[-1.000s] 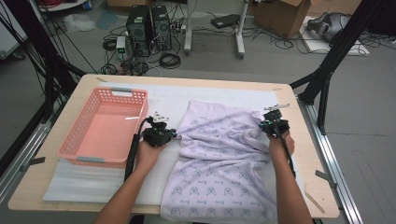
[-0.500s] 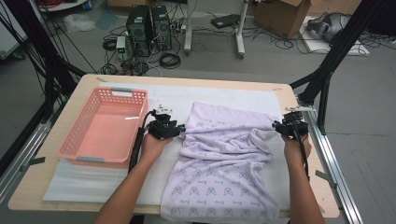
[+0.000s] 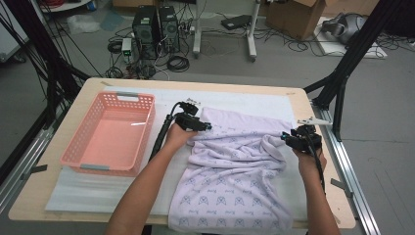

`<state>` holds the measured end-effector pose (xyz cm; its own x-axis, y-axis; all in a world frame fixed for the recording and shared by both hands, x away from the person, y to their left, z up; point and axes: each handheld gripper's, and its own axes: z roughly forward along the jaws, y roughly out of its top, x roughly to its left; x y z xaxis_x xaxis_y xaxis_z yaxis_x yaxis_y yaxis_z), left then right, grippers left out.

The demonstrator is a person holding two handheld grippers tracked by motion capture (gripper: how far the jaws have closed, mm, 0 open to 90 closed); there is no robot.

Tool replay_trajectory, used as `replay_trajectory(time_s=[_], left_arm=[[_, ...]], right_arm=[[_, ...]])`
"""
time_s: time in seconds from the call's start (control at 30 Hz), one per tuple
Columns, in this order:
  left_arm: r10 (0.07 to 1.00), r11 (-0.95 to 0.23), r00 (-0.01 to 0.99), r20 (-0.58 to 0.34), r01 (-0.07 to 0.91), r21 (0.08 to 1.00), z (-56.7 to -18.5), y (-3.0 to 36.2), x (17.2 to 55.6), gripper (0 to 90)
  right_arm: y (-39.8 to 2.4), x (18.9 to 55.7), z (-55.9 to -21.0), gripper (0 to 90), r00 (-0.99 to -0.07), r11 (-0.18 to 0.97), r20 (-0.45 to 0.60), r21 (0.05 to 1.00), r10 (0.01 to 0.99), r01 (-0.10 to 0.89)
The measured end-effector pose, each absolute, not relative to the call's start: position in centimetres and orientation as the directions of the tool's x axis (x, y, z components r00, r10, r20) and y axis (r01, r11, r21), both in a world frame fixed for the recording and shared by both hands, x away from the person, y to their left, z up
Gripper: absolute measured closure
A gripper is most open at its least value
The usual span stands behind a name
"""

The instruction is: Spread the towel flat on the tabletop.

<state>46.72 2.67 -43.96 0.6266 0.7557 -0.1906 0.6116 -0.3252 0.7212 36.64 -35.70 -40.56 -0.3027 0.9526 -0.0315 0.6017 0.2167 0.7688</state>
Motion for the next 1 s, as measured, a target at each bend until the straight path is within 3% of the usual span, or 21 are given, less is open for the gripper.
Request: replay_trajectory(time_s=[0.13, 0.17, 0.2, 0.23, 0.27, 0.33, 0.63, 0.7, 0.73, 0.83, 0.9, 1.0], left_arm=[[0.762, -0.390, 0.642, -0.084, 0.559, 0.732, -44.2, 1.9, 46.4, 44.4], [0.763, -0.417, 0.645, -0.041, 0.540, 0.731, -44.2, 1.9, 46.3, 51.1], [0.765, -0.411, 0.642, -0.047, 0.543, 0.732, -44.1, 2.2, 46.4, 60.4], [0.765, -0.398, 0.640, -0.070, 0.556, 0.729, -44.0, 2.5, 46.5, 75.8], [0.776, -0.391, 0.627, -0.065, 0.560, 0.731, -44.0, 2.7, 46.6, 83.6], [0.802, -0.368, 0.595, -0.060, 0.569, 0.735, -44.0, 3.3, 46.9, 85.0], [0.939, -0.140, 0.335, -0.073, 0.568, 0.811, -42.9, 8.5, 48.6, 85.3], [0.934, -0.121, 0.343, -0.103, 0.572, 0.811, -42.7, 9.2, 48.5, 84.6], [0.927, -0.110, 0.353, -0.126, 0.578, 0.809, -42.7, 9.3, 48.5, 81.6], [0.905, -0.075, 0.376, -0.200, 0.603, 0.794, -42.5, 9.2, 48.2, 54.6], [0.887, -0.069, 0.404, -0.224, 0.597, 0.799, -42.3, 8.9, 47.6, 47.3], [0.865, -0.093, 0.453, -0.217, 0.570, 0.816, -42.4, 8.3, 46.5, 46.1]], right_arm=[[-35.7, 36.4, -40.6, 57.4, -0.313, 0.211, -0.016, 0.773, 0.950, 0.598], [-35.7, 36.4, -40.6, 57.3, -0.312, 0.208, -0.016, 0.777, 0.950, 0.594], [-35.6, 36.4, -40.5, 57.3, -0.316, 0.210, -0.017, 0.781, 0.949, 0.588], [-35.6, 36.4, -40.5, 57.3, -0.315, 0.207, -0.014, 0.782, 0.949, 0.587], [-35.6, 36.4, -40.5, 57.3, -0.317, 0.209, -0.016, 0.783, 0.948, 0.586], [-35.5, 36.4, -40.5, 57.3, -0.318, 0.206, -0.011, 0.782, 0.948, 0.588], [-35.3, 35.8, -40.7, 56.6, -0.333, 0.195, 0.010, 0.793, 0.943, 0.578], [-35.2, 35.7, -40.7, 56.6, -0.338, 0.193, 0.018, 0.793, 0.941, 0.578], [-35.2, 35.7, -40.7, 56.7, -0.345, 0.194, 0.020, 0.795, 0.938, 0.574], [-34.9, 35.7, -40.7, 56.6, -0.358, 0.176, 0.049, 0.804, 0.932, 0.568], [-34.7, 35.7, -40.7, 56.4, -0.371, 0.170, 0.067, 0.805, 0.926, 0.568], [-34.2, 35.9, -40.9, 55.1, -0.387, 0.153, 0.102, 0.804, 0.916, 0.574]])
